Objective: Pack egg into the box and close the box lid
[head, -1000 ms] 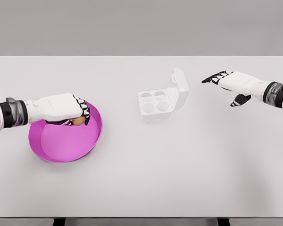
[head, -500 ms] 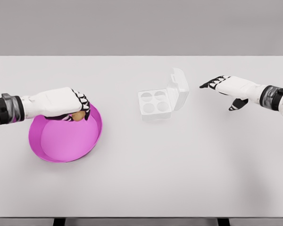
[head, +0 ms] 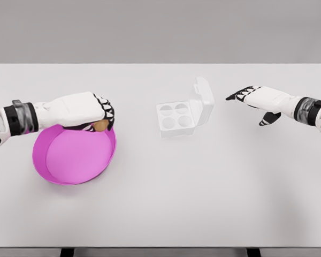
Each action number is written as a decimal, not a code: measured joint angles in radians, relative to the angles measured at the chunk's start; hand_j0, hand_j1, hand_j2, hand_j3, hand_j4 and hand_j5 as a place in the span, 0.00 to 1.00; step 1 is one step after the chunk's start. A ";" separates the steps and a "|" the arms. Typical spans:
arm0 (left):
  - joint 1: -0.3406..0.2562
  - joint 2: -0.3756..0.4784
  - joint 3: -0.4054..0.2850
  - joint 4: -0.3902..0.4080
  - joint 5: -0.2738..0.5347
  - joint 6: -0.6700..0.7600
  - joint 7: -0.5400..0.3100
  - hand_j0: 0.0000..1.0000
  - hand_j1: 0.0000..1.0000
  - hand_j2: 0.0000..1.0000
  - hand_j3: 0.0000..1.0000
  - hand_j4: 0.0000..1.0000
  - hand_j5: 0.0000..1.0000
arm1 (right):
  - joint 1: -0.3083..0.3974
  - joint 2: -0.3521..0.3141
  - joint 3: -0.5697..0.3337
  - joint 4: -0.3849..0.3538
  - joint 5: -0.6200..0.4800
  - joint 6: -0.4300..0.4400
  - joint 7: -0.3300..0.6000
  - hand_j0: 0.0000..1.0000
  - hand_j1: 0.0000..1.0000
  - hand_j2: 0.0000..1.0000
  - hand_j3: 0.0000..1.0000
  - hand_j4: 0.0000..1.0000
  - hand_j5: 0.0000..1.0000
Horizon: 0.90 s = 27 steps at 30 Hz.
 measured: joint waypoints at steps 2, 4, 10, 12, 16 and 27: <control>-0.002 -0.015 0.000 0.000 -0.001 0.000 0.000 0.39 0.39 0.39 0.39 0.39 0.39 | 0.000 0.000 0.000 -0.002 0.000 0.000 0.000 1.00 1.00 1.00 1.00 1.00 1.00; -0.002 -0.026 -0.001 0.000 -0.002 0.000 0.000 0.39 0.39 0.39 0.39 0.39 0.39 | 0.000 0.000 0.000 -0.003 0.000 0.000 0.000 1.00 1.00 1.00 1.00 1.00 1.00; -0.015 -0.066 -0.002 0.002 -0.009 0.000 0.000 0.38 0.38 0.38 0.38 0.38 0.38 | -0.006 -0.001 0.000 -0.006 0.000 0.000 0.000 1.00 1.00 1.00 1.00 1.00 1.00; -0.017 -0.077 -0.002 0.004 -0.010 0.000 0.000 0.37 0.37 0.37 0.37 0.37 0.37 | -0.009 0.000 0.000 -0.007 0.000 0.000 0.000 1.00 1.00 1.00 1.00 1.00 1.00; -0.026 -0.101 -0.003 0.010 -0.013 0.000 0.000 0.37 0.37 0.37 0.37 0.37 0.37 | -0.009 0.001 -0.001 -0.007 0.000 0.000 0.000 1.00 1.00 1.00 1.00 1.00 1.00; -0.038 -0.156 -0.004 0.033 -0.020 0.000 0.000 0.36 0.36 0.36 0.36 0.36 0.36 | -0.006 0.009 0.003 -0.009 0.000 0.000 0.000 1.00 1.00 1.00 1.00 1.00 1.00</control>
